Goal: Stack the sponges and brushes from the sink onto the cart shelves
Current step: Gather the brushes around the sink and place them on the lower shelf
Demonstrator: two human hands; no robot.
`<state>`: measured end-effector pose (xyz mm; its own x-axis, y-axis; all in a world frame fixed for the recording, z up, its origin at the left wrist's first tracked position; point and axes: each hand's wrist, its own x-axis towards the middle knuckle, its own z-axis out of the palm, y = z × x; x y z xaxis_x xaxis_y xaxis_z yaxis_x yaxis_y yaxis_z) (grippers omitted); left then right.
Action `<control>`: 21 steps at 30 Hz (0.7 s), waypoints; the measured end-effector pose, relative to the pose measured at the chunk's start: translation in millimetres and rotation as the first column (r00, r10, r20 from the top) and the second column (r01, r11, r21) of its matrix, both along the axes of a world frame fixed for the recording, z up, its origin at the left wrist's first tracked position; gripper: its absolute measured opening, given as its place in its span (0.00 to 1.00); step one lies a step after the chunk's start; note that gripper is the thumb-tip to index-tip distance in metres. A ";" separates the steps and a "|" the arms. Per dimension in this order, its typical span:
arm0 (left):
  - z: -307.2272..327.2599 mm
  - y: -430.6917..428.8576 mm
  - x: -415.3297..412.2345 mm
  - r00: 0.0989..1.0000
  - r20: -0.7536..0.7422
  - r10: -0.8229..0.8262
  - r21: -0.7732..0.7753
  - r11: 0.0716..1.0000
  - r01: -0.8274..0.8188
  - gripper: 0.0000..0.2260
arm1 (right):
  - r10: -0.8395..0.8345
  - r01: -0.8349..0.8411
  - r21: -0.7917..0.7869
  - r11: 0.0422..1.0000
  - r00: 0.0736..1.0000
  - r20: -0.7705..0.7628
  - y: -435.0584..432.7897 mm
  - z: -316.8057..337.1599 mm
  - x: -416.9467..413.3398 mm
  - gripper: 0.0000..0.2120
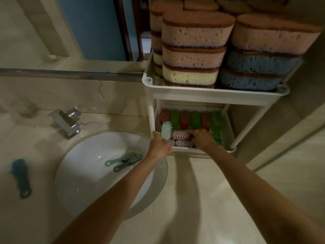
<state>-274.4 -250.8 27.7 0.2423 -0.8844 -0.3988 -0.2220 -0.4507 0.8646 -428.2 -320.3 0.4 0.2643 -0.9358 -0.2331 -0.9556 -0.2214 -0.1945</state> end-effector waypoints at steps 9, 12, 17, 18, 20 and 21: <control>-2.8 -7.7 -6.4 0.993 -0.110 0.036 -0.113 0.992 -0.049 0.13 | -0.001 -0.002 0.029 1.000 0.994 0.109 4.0 -0.8 -2.8 0.20; -6.2 -8.3 -7.6 0.992 -0.117 0.041 -0.098 0.994 -0.052 0.09 | -0.014 0.010 0.028 1.000 0.991 0.134 5.1 -1.9 -4.6 0.21; -9.2 -9.2 -8.0 0.988 -0.147 0.045 -0.105 0.993 -0.061 0.12 | -0.063 0.063 0.008 0.998 0.990 0.127 5.3 -2.3 -11.2 0.21; -9.1 -9.0 -8.0 0.987 -0.151 0.050 -0.105 0.992 -0.067 0.14 | -0.067 0.067 0.008 0.998 0.989 0.133 5.3 -3.5 -12.5 0.20; -10.1 -8.8 -8.1 0.991 -0.125 0.049 -0.112 0.992 -0.063 0.16 | -0.060 0.060 -0.001 0.998 0.987 0.146 6.9 -3.3 -12.4 0.20; -10.8 -9.1 -8.6 0.994 -0.102 0.042 -0.118 0.992 -0.054 0.14 | -0.049 0.049 -0.001 0.999 0.988 0.149 8.5 -2.9 -11.1 0.20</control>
